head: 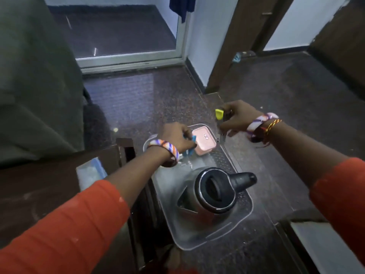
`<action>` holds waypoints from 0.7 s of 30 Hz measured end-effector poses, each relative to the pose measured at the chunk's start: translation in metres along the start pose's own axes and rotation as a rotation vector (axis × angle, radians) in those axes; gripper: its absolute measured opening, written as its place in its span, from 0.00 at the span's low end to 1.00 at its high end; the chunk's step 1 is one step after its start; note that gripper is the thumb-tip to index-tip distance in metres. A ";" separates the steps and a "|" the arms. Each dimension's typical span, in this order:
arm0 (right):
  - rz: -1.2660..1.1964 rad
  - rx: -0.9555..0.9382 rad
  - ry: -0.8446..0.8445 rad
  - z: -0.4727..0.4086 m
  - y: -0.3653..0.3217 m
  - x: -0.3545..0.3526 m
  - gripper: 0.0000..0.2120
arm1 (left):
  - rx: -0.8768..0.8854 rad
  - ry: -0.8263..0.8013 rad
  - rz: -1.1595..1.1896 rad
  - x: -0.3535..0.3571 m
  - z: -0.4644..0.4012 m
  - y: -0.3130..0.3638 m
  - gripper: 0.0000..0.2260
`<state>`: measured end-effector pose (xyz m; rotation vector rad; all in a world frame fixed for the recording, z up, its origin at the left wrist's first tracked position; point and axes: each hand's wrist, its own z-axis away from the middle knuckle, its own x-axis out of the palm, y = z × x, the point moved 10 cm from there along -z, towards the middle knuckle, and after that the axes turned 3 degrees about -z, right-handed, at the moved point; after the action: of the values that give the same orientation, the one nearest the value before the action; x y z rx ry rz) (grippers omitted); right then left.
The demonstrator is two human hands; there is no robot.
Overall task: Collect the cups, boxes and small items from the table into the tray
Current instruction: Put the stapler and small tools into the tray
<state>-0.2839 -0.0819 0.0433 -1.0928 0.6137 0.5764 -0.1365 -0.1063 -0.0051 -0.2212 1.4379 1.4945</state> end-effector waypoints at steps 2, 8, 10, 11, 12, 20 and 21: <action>-0.111 0.077 -0.018 -0.003 0.041 0.009 0.09 | -0.026 -0.028 -0.076 0.025 -0.008 -0.005 0.12; 0.012 0.099 -0.075 -0.015 0.107 0.043 0.06 | -0.048 -0.162 -0.201 0.074 -0.027 -0.012 0.14; 0.178 0.012 -0.145 -0.016 0.104 0.054 0.08 | -0.047 -0.193 -0.210 0.082 -0.032 -0.012 0.13; 0.244 -0.020 -0.180 -0.016 0.103 0.059 0.11 | -0.046 -0.205 -0.220 0.085 -0.035 -0.012 0.14; 0.296 -0.042 -0.210 -0.017 0.101 0.065 0.14 | -0.043 -0.219 -0.233 0.087 -0.037 -0.011 0.14; 0.555 -0.094 -0.414 -0.034 0.121 0.107 0.20 | -0.096 -0.286 -0.247 0.122 -0.056 -0.017 0.07; 0.576 -0.102 -0.442 -0.035 0.122 0.112 0.18 | -0.120 -0.302 -0.233 0.127 -0.057 -0.022 0.04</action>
<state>-0.2965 -0.0577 -0.1234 -0.8340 0.5079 1.3207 -0.2090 -0.0930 -0.1255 -0.2187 1.0466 1.3581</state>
